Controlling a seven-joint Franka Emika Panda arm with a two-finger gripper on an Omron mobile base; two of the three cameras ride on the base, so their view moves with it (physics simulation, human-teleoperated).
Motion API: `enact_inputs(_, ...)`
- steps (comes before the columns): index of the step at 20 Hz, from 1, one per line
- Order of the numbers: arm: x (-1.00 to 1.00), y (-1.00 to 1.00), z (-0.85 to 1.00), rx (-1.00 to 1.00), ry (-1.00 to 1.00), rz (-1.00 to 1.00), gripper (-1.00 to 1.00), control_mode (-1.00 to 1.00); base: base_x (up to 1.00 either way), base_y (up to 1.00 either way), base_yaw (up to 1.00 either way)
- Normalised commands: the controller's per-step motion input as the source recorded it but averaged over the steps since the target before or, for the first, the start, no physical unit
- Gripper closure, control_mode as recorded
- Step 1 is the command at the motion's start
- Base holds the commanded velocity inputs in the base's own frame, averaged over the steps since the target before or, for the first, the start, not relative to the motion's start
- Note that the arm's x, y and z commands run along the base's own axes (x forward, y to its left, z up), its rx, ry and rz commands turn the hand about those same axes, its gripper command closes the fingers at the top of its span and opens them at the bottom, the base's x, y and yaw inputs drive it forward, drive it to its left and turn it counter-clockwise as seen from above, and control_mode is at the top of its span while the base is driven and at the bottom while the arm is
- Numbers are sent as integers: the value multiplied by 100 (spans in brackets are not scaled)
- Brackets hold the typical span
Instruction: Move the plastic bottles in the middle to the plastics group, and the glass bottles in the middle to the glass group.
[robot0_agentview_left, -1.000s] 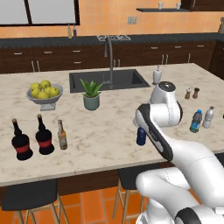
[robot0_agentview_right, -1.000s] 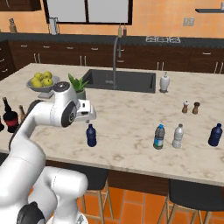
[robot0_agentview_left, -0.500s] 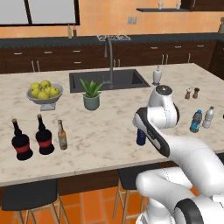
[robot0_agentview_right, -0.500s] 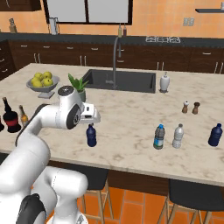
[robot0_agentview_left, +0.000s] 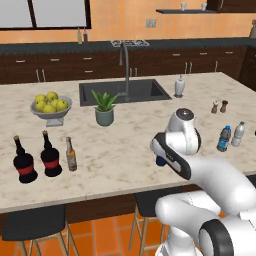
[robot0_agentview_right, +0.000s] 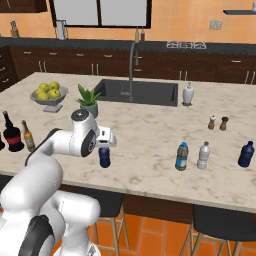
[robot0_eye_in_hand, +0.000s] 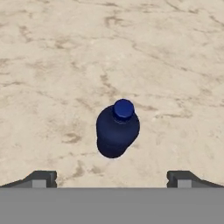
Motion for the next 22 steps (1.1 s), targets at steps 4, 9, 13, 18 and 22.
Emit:
enact_inputs(4, 1, 0, -2, 0, -2, 0, -100, -100, 0, 0, 0)
enact_inputs(9, 32, 0, 0, 1, 0, -2, -100, -100, 0, 0, 0)
enact_inputs(13, 43, 0, 0, 10, 1, -6, -100, -100, 0, 0, 0)
enact_inputs(18, 16, -1, 0, 8, 4, -4, -100, -100, 0, 0, 0)
enact_inputs(22, 0, -8, -7, 0, 1, -2, -100, -100, 0, 0, 0)
